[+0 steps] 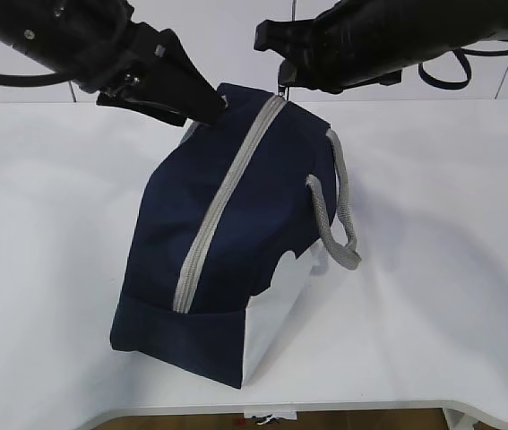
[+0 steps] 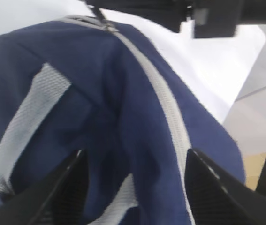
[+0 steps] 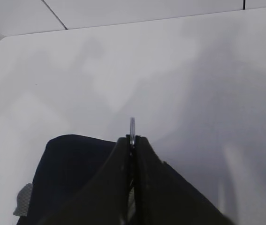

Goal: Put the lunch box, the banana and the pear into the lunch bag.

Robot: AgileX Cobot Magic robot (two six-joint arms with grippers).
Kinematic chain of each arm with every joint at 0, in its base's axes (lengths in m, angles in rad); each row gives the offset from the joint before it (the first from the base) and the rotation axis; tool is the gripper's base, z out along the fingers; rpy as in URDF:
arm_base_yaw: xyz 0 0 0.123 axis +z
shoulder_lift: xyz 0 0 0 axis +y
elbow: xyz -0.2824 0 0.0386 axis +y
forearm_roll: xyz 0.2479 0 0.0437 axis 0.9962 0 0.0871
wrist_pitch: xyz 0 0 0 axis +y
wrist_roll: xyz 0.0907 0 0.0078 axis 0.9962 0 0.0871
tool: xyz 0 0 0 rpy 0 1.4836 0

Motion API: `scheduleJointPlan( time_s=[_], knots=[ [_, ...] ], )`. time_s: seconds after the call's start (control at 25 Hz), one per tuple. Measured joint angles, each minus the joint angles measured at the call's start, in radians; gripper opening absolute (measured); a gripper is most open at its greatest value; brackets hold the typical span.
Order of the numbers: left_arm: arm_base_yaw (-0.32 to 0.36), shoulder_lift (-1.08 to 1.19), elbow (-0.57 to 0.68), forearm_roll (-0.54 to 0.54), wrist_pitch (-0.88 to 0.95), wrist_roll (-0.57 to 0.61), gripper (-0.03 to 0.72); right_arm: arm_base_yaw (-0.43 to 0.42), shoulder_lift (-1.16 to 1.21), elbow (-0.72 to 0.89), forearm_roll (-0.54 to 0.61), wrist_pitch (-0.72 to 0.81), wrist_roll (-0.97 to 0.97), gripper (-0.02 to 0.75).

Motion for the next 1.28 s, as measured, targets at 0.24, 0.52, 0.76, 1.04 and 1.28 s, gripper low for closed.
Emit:
scheduleJointPlan(
  time_s=[0.24, 0.52, 0.76, 1.04, 1.28],
  knots=[
    [0.0, 0.03, -0.003, -0.006, 0.028, 0.0, 0.459, 0.0, 0.0, 0.0, 0.007, 0.0, 0.0, -0.01],
    [0.0, 0.055, -0.003, -0.009, 0.058, 0.0, 0.216, 0.0, 0.0, 0.0, 0.021, 0.001, 0.0, -0.01],
    [0.0, 0.055, -0.006, 0.035, 0.122, 0.065, 0.022, 0.0, 0.0, 0.0, 0.027, 0.001, 0.0, -0.01],
    [0.0, 0.055, -0.074, 0.12, 0.202, 0.131, 0.016, 0.0, 0.0, 0.0, 0.027, -0.026, 0.0, -0.01],
    [0.0, 0.001, -0.105, 0.197, 0.215, 0.139, 0.015, 0.0, 0.004, 0.0, 0.008, -0.045, 0.0, -0.01]
  ],
)
